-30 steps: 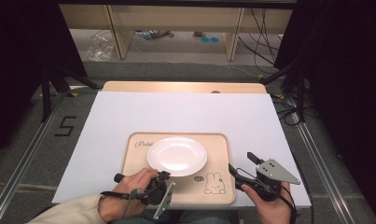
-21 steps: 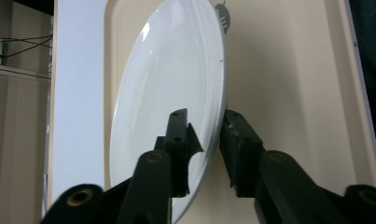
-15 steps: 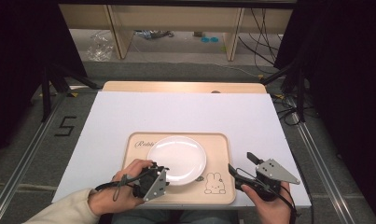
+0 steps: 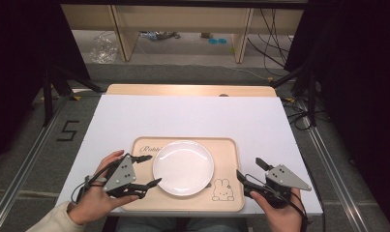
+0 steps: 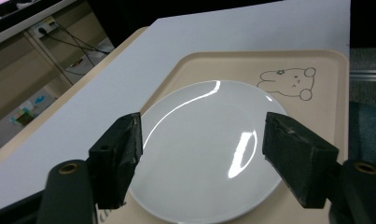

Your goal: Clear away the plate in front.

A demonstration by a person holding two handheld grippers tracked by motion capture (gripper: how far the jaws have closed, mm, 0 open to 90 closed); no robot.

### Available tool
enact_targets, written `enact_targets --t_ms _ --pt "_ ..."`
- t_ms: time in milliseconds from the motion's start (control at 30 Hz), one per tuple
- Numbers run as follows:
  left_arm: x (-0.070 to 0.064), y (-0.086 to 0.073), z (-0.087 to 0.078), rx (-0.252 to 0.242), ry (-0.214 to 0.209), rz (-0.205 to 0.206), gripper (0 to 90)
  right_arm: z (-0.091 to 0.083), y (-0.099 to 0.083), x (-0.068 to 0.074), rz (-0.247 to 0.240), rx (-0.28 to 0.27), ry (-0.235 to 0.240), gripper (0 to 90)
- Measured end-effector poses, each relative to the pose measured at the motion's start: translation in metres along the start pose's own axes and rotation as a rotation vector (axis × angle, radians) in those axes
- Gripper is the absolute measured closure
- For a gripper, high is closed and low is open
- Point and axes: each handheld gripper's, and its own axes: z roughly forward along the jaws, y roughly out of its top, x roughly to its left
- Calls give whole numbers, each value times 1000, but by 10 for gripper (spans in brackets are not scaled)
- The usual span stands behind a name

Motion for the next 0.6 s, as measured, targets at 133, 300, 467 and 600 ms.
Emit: enact_targets --t_ms 133,300,467,600 --pt "-2 -8 -10 -55 14 -197 269 0 0 0 -3 5 5 246" --pt "3 -13 -17 -70 18 -253 262 0 0 0 -1 5 6 246" --pt "16 -22 -24 -86 20 -191 262 1 -1 0 5 -7 20 246" --pt "8 -27 -27 -91 24 -371 262 1 -1 0 -2 5 13 245"
